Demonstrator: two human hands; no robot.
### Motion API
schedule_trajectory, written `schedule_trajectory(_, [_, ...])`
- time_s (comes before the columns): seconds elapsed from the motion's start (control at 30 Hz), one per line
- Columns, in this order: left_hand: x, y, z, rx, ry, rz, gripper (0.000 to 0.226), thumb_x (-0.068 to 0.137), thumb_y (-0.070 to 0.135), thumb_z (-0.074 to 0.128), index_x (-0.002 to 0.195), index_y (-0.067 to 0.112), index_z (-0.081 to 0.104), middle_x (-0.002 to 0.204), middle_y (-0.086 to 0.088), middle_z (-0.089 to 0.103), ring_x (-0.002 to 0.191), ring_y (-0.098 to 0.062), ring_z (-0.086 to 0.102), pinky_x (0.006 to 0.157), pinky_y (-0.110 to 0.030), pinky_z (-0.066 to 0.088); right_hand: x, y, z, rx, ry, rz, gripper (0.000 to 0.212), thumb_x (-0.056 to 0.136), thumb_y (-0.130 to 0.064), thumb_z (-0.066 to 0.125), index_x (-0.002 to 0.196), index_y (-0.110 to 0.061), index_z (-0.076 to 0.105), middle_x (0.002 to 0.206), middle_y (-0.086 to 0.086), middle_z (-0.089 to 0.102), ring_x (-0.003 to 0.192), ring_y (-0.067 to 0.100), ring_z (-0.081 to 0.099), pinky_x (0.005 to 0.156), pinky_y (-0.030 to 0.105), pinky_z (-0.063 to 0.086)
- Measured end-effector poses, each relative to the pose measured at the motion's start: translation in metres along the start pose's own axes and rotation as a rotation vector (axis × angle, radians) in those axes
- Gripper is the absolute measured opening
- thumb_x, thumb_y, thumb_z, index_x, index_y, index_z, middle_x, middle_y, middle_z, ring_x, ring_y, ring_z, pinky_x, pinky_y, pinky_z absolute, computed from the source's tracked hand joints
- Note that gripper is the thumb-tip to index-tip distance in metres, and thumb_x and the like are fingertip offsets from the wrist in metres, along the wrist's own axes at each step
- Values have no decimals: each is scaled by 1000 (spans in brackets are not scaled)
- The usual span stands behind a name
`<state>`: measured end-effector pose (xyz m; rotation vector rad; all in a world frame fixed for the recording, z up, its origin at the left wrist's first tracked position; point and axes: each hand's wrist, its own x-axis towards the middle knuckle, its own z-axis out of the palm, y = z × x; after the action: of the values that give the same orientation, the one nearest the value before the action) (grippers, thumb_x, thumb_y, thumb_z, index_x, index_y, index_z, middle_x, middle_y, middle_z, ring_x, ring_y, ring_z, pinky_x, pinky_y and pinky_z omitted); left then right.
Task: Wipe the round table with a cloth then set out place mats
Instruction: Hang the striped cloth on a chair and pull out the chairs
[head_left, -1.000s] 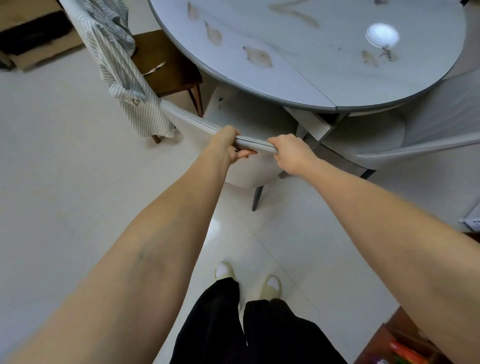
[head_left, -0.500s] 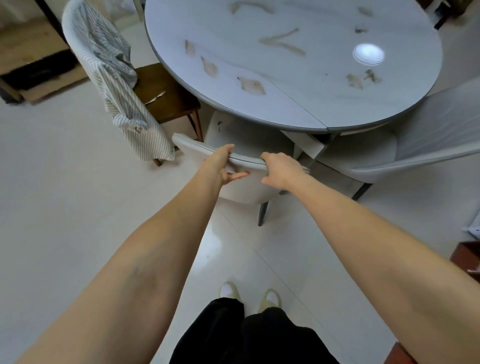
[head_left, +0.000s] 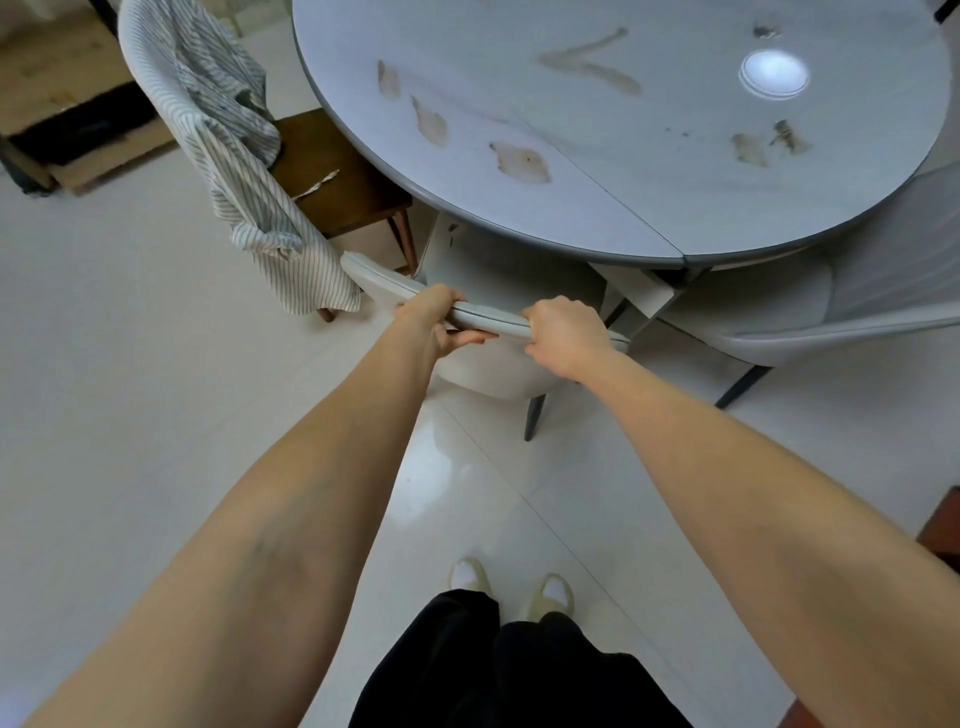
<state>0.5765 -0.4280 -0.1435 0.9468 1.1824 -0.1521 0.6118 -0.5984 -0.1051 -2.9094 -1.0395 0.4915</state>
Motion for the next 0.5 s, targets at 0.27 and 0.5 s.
schedule_trajectory(0.27, [5,4,4,-25,-45,-20,55,79,-3,59,130,9,42,111,-27,54,81,-46,65,51,-51,56,13,3,5,-33,41,24,22,90,-20,62,112,-18,63,98,7,66,88,29,63,70,33,42])
schedule_trajectory(0.5, [-4,-4,2,-7,-61,-90,55,80,3,66,130,11,43,110,-27,57,81,-45,65,48,-47,55,2,0,13,-85,42,76,25,89,-17,60,113,-15,55,103,9,66,94,31,63,67,33,37])
